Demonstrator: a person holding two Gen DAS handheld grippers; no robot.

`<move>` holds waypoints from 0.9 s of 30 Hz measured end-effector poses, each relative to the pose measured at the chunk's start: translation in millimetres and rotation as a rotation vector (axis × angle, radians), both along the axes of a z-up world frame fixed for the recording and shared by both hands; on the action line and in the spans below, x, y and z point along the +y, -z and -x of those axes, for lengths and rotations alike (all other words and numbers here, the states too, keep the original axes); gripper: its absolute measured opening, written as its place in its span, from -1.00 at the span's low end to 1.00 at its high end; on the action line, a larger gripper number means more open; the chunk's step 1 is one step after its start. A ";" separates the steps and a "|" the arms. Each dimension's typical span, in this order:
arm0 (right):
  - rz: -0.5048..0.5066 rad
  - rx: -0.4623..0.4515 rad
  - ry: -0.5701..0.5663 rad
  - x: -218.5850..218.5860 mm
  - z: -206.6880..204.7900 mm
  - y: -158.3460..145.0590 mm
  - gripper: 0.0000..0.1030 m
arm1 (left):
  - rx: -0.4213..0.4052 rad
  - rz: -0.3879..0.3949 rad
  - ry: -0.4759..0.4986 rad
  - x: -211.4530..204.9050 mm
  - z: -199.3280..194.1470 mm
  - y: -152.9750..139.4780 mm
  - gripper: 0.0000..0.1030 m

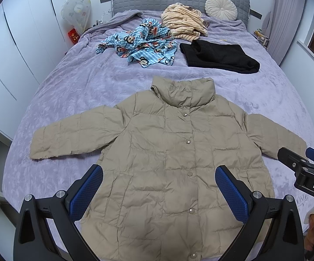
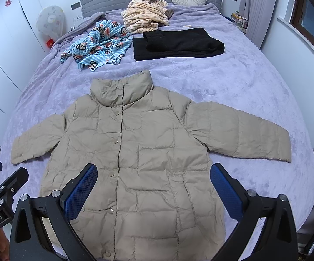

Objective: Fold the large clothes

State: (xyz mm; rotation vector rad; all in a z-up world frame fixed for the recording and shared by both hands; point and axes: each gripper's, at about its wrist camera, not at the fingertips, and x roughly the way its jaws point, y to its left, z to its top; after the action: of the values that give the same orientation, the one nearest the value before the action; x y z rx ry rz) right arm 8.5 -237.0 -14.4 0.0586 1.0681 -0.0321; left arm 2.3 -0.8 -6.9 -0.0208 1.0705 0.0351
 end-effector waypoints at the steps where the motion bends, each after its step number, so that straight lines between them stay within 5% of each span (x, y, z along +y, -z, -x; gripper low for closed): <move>1: 0.000 0.000 0.000 -0.4 -0.4 0.3 1.00 | 0.000 0.000 0.001 0.1 -0.1 -0.1 1.00; 27: -0.004 0.000 0.000 -1.6 -0.8 0.0 1.00 | 0.000 0.000 0.000 1.1 1.3 1.1 1.00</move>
State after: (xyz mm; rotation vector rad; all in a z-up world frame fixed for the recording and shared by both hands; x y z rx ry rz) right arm 9.3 -238.6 -14.4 0.0626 1.0680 -0.0298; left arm 1.0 0.3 -8.0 -0.0206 1.0701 0.0354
